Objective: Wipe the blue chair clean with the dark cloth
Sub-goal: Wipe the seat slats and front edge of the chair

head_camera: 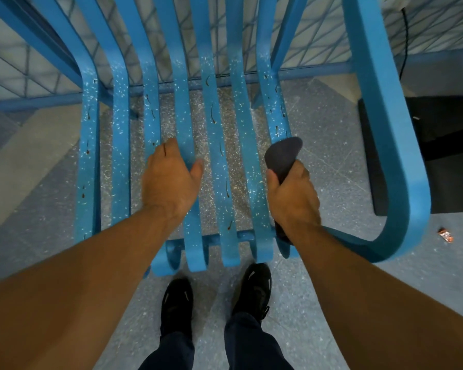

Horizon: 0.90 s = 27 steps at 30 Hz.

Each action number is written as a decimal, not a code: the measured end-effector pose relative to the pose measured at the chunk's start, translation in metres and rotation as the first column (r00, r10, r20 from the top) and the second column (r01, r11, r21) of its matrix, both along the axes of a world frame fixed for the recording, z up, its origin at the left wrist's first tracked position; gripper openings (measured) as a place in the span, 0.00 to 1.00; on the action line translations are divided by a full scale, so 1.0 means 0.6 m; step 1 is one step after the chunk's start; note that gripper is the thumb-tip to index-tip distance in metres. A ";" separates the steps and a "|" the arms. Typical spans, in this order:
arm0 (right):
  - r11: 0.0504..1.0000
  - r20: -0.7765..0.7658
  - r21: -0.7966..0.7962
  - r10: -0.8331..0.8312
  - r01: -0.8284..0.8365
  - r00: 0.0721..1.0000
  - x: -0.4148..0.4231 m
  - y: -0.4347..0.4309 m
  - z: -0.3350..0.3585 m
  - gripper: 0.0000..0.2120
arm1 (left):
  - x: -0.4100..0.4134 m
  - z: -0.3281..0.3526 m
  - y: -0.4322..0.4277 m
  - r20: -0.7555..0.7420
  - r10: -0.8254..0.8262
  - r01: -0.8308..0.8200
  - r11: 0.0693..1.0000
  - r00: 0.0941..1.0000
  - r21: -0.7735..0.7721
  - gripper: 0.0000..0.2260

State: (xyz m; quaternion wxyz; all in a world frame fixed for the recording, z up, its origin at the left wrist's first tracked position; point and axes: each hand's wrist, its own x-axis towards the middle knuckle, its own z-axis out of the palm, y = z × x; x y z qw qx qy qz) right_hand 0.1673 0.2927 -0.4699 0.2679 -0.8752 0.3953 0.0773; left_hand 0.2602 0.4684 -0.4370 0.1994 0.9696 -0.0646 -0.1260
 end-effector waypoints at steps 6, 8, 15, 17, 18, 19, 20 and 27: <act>0.992 -0.070 0.097 0.090 -0.083 0.993 -0.041 0.006 0.012 0.35 | 0.047 0.006 -0.034 -0.204 0.128 -0.122 0.992 0.971 0.042 0.26; 0.998 -0.123 0.024 0.059 -0.056 0.991 -0.034 0.008 0.009 0.32 | 0.069 0.004 -0.039 -0.261 0.127 -0.112 0.991 0.957 0.072 0.18; 0.997 -0.135 -0.001 -0.071 0.072 0.988 0.038 -0.025 -0.007 0.28 | 0.101 -0.006 -0.046 -0.311 0.134 -0.099 0.987 0.941 0.126 0.14; 0.998 -0.092 -0.014 -0.062 0.061 0.994 0.055 -0.026 -0.006 0.28 | 0.100 -0.006 -0.049 -0.315 0.130 -0.090 0.986 0.940 0.139 0.15; 0.999 -0.063 -0.024 -0.045 0.043 0.997 0.059 -0.025 -0.007 0.28 | 0.101 -0.007 -0.050 -0.320 0.127 -0.085 0.986 0.939 0.140 0.15; 0.999 -0.040 -0.036 -0.017 0.016 0.999 0.059 -0.023 -0.009 0.27 | 0.102 -0.006 -0.051 -0.322 0.123 -0.081 0.987 0.939 0.142 0.15; 0.999 -0.031 -0.047 0.023 -0.024 0.999 0.054 -0.019 -0.008 0.27 | 0.104 -0.005 -0.051 -0.326 0.121 -0.077 0.987 0.938 0.144 0.15; 0.995 -0.101 0.006 0.097 -0.097 0.990 0.011 -0.006 -0.002 0.30 | 0.103 0.000 -0.053 -0.335 0.137 -0.097 0.986 0.932 0.134 0.15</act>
